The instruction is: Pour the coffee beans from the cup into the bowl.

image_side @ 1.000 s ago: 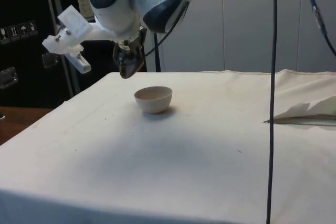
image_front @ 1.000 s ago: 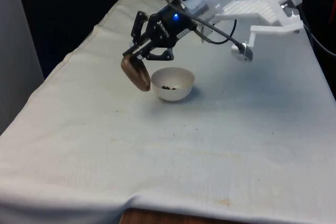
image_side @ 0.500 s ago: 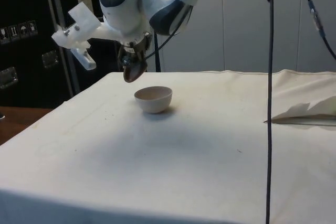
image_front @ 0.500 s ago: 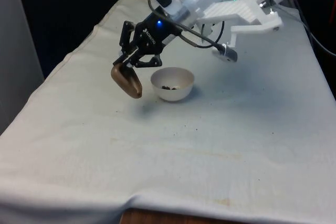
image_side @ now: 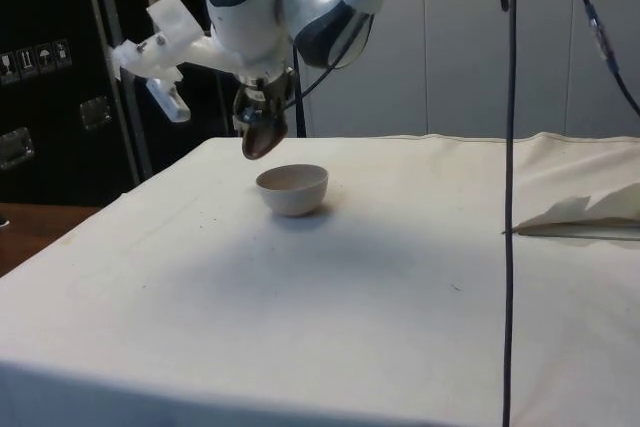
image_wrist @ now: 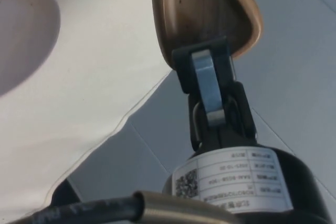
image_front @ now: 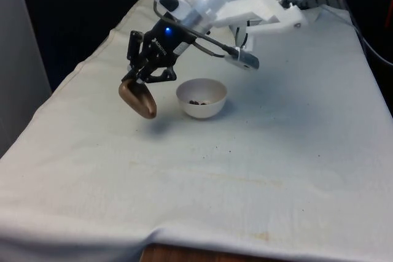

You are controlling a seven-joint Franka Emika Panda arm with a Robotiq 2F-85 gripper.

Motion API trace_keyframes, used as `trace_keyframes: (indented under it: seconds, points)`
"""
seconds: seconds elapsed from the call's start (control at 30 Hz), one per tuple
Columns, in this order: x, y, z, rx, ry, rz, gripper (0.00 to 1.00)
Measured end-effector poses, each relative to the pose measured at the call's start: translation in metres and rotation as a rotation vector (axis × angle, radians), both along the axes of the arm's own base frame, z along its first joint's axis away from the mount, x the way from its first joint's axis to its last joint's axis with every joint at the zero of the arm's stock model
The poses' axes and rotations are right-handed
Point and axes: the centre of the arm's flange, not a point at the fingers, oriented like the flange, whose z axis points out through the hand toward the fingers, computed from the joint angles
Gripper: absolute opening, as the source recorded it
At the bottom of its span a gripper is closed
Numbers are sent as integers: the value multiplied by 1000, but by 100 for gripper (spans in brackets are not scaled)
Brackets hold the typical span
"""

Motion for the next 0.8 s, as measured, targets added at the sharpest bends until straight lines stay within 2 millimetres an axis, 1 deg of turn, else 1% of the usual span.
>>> trace_keyframes:
  seconds: [0.07, 0.33, 0.8]
  points:
    - [-1, -7, -1, 17, -4, -4, 0]
    - [-2, -20, -8, 61, -10, -14, 0]
    - [0, -25, -12, 135, -32, -24, 0]
